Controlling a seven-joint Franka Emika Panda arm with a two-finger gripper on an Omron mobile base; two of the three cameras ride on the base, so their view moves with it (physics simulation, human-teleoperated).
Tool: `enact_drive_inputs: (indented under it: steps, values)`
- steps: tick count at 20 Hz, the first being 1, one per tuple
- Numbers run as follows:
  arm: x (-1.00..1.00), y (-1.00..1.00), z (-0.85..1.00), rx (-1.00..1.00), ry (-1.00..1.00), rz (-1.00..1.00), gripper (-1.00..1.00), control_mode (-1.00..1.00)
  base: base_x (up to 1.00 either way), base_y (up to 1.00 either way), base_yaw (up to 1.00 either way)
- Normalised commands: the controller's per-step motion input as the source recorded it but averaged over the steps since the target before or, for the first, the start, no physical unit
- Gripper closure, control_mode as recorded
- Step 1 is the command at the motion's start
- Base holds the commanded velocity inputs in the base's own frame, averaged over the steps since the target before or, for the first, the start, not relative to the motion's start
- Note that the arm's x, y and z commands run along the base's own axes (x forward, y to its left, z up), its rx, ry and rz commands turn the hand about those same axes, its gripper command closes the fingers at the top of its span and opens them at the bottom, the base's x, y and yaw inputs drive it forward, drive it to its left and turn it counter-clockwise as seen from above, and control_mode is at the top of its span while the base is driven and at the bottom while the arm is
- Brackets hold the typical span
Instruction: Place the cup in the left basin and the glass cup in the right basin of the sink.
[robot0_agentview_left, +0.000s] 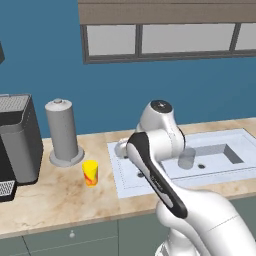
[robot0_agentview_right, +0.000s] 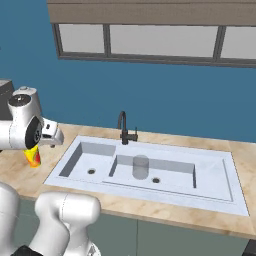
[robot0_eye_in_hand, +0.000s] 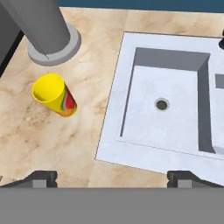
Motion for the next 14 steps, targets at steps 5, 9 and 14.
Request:
enact_drive_inputs:
  steps: [5,9,14]
  values:
    - [0.00,0.48,0.01,0.00,0.01,0.05,-1.00,-1.00,0.00,0.00,0.00]
    - [0.08,0.31,0.00,0.00,0.00,0.03,-1.00,-1.00,0.00,0.00,0.00]
    - [0.21,0.20,0.00,0.00,0.00,0.01,-1.00,-1.00,0.00,0.00,0.00]
